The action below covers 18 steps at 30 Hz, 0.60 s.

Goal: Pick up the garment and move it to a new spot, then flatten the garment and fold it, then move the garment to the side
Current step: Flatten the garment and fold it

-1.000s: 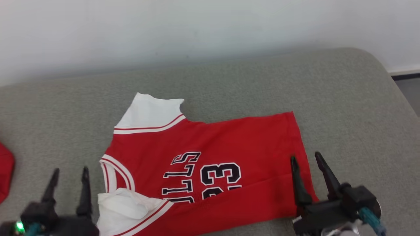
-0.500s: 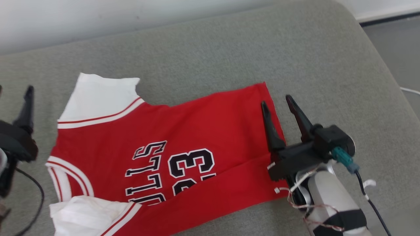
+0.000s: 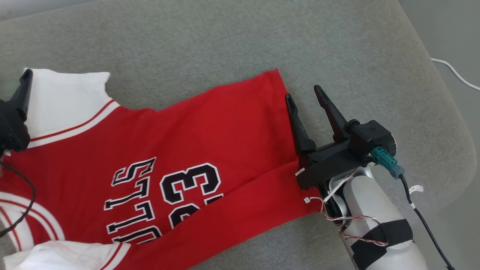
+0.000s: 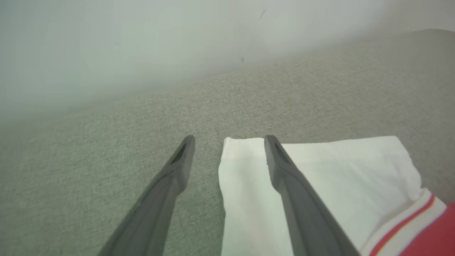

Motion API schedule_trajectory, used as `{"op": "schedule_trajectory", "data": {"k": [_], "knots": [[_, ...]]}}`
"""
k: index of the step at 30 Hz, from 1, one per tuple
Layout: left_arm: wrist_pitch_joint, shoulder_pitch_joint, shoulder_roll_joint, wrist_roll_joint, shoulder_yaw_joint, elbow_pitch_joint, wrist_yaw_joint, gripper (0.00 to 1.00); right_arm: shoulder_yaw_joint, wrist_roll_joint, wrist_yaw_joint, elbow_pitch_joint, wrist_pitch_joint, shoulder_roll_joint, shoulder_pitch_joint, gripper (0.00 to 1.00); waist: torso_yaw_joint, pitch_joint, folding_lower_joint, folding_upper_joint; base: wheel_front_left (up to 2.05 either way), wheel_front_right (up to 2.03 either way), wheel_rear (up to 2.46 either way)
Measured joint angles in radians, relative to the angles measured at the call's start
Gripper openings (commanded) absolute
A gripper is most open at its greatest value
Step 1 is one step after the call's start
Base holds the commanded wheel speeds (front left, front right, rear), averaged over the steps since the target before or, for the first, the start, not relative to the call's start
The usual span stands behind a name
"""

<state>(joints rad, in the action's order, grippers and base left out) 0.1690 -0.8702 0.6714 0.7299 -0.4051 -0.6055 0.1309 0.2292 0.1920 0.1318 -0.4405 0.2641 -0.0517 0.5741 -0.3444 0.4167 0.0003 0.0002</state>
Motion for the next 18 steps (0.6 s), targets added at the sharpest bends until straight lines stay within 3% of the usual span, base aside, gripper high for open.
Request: {"op": "schedule_trajectory", "data": {"k": [8, 18], "knots": [[0.03, -0.064, 0.019, 0.02, -0.111, -0.067, 0.0, 1.0, 0.01, 0.004, 0.0, -0.008, 0.0, 0.0, 0.007, 1.0, -0.031, 0.025, -0.0002, 0.0, 0.0, 0.0, 0.0], [0.027, -0.124, 0.01, 0.099, -0.151, -0.16, 0.0, 1.0, 0.025, 0.01, 0.0, -0.018, 0.0, 0.0, 0.031, 1.0, -0.044, 0.042, -0.0003, -0.0001, 0.0, 0.0, 0.0]]}}
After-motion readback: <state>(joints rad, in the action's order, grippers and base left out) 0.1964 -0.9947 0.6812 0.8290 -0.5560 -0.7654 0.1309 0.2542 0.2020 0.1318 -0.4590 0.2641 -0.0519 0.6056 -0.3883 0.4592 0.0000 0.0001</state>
